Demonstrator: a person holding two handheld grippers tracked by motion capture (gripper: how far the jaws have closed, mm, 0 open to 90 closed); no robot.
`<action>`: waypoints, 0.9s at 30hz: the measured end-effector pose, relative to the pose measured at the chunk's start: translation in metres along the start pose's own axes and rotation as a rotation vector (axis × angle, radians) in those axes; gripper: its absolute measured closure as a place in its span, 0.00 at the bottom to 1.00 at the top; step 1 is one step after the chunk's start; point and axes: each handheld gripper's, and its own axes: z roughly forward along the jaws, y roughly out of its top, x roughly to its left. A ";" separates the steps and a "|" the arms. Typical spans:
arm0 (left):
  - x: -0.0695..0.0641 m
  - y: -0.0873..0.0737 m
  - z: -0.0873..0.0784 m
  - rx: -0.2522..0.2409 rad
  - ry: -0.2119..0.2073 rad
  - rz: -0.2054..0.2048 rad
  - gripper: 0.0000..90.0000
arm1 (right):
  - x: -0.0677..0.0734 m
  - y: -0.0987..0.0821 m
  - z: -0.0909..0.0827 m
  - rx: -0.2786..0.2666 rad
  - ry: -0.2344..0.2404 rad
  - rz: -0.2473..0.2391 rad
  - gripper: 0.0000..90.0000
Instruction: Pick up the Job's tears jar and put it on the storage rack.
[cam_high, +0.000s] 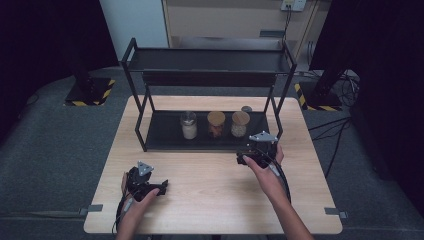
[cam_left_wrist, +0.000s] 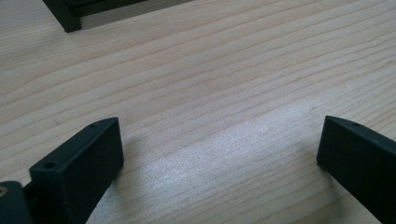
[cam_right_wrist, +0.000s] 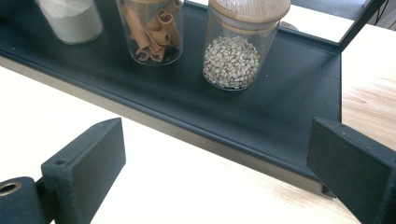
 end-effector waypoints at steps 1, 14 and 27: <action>0.000 0.000 0.000 0.000 0.000 0.000 0.00 | 0.000 -0.001 -0.001 0.000 0.001 0.001 0.06; 0.000 0.000 0.000 0.000 0.000 0.000 0.00 | 0.003 -0.008 -0.010 -0.019 0.011 -0.009 0.05; 0.000 0.000 0.000 0.000 0.001 -0.001 0.00 | 0.000 -0.019 -0.016 -0.025 0.015 0.008 0.05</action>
